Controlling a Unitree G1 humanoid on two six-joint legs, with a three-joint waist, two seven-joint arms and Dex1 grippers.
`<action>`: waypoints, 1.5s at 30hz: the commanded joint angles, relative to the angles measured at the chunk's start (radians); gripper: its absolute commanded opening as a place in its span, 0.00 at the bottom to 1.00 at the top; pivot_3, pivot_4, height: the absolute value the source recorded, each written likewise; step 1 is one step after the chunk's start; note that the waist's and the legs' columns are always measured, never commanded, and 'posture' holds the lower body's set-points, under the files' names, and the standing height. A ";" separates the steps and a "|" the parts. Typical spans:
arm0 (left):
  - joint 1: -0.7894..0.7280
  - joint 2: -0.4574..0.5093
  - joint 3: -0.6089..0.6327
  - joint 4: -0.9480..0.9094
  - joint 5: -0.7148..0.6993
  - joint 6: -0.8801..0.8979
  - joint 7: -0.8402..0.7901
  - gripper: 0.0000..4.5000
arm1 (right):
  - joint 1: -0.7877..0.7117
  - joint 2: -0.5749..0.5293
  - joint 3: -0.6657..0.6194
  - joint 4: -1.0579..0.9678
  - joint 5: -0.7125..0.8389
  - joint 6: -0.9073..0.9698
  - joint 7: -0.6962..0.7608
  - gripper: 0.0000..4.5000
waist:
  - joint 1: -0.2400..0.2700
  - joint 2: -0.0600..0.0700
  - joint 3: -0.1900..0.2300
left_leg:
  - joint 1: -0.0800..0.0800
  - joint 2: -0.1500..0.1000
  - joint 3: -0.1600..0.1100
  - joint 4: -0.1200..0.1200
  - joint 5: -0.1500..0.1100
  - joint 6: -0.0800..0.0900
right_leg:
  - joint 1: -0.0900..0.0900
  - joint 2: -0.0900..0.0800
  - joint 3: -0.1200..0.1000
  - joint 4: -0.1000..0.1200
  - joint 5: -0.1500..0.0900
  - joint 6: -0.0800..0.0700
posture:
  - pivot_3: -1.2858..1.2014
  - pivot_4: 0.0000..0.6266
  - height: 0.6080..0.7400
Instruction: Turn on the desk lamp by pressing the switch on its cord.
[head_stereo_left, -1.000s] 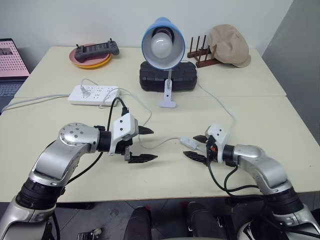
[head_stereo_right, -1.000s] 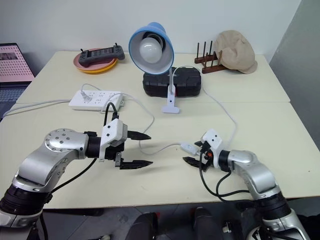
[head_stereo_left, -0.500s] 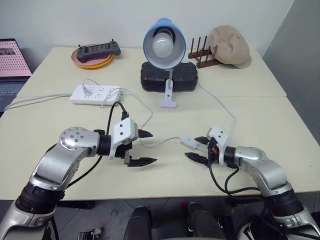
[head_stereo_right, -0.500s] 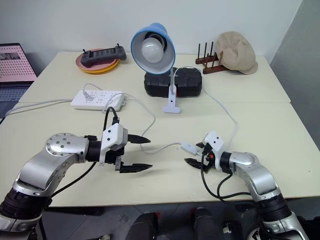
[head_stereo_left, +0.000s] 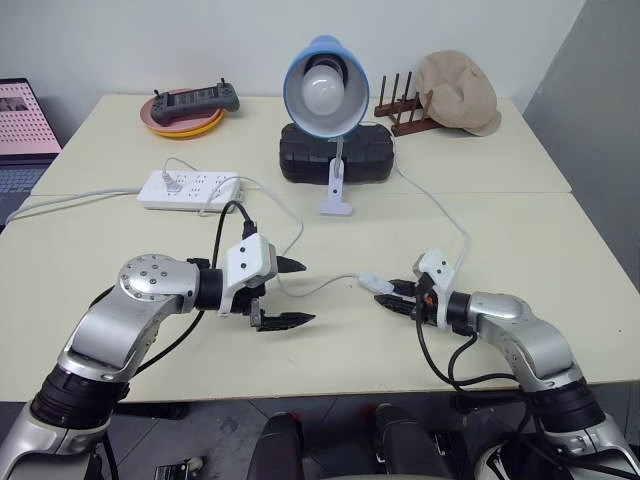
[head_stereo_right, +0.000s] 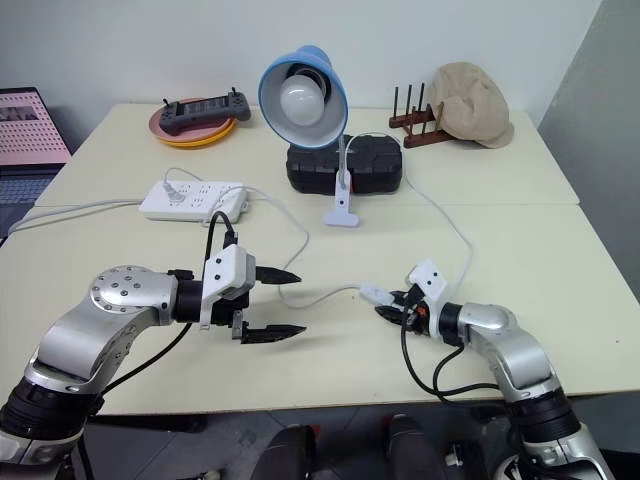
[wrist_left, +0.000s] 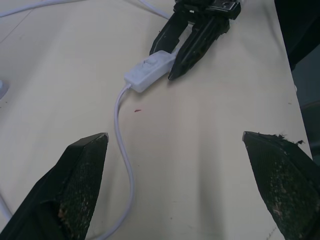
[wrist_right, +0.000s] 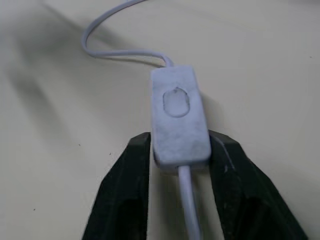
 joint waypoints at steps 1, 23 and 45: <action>0.021 0.003 0.039 -0.043 -0.017 0.006 0.009 1.00 | -0.013 0.000 -0.049 -0.030 0.028 -0.017 0.004 0.24 | 0.000 0.000 0.000 | 0.000 0.000 0.000 0.000 0.000 0.000 | 0.000 0.000 0.000 0.000 0.000 0.000 | 0.52 0.24 1.00; -0.040 -0.647 0.346 0.098 -0.933 0.576 0.912 1.00 | -0.104 0.067 -0.019 -0.109 -0.111 -0.362 -0.039 0.24 | 0.005 -0.001 -0.001 | 0.008 -0.001 -0.002 0.003 0.000 0.000 | 0.009 0.000 0.000 0.002 0.001 0.001 | 0.52 0.24 1.00; -0.109 -0.629 0.313 0.186 -1.027 0.578 0.906 1.00 | -0.067 0.055 -0.015 -0.186 -0.111 -0.339 -0.036 0.24 | 0.009 -0.001 -0.001 | 0.008 -0.001 -0.002 0.002 0.000 0.000 | 0.009 0.000 0.000 0.001 0.001 0.001 | 0.52 0.24 1.00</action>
